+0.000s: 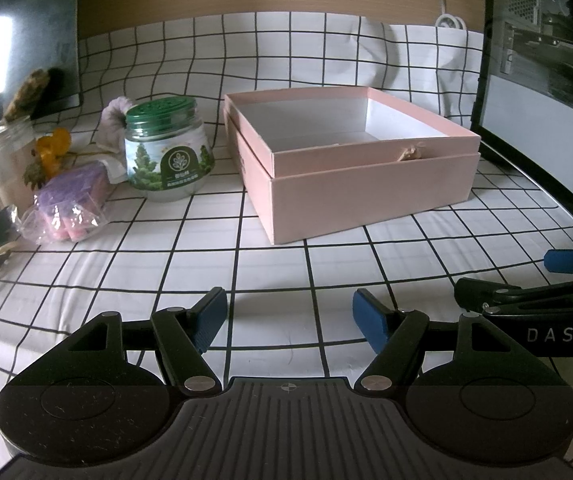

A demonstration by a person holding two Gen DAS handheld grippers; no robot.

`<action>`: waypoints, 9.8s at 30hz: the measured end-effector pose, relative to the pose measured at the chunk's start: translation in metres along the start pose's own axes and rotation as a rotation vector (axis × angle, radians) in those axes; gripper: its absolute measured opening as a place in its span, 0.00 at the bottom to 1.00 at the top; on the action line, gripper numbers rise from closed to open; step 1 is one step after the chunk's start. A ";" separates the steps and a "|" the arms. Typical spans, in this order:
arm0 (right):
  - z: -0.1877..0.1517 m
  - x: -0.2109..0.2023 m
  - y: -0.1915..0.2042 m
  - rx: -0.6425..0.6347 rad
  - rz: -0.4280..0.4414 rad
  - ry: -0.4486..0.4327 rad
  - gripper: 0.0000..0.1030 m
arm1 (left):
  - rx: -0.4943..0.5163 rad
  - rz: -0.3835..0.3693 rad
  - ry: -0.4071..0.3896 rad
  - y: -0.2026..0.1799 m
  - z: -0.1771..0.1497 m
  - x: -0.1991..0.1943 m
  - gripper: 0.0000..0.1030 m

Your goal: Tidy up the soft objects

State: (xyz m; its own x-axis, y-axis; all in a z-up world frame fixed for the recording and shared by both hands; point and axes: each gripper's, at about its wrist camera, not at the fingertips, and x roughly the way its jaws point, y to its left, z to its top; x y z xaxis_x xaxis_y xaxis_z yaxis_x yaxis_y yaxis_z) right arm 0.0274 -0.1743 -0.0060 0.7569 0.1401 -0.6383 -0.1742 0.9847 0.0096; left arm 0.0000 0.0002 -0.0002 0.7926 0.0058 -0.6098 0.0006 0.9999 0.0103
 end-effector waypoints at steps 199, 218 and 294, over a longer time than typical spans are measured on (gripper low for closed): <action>0.128 0.045 0.448 -0.706 0.656 0.256 0.19 | -1.003 -0.075 0.018 0.431 -0.070 -0.088 0.55; 0.114 0.012 0.324 -0.571 0.440 0.378 0.12 | -0.733 -0.103 0.053 0.380 0.001 -0.049 0.55; 0.217 -0.163 0.053 -0.104 0.131 -0.287 0.18 | 0.008 -0.571 -0.241 0.134 0.236 -0.129 0.20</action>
State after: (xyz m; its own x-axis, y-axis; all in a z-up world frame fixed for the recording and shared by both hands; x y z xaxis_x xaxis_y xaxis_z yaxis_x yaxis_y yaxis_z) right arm 0.0316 -0.1224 0.2650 0.8677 0.3028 -0.3942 -0.3338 0.9426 -0.0107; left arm 0.0419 0.1313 0.2666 0.7812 -0.5331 -0.3249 0.4688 0.8446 -0.2587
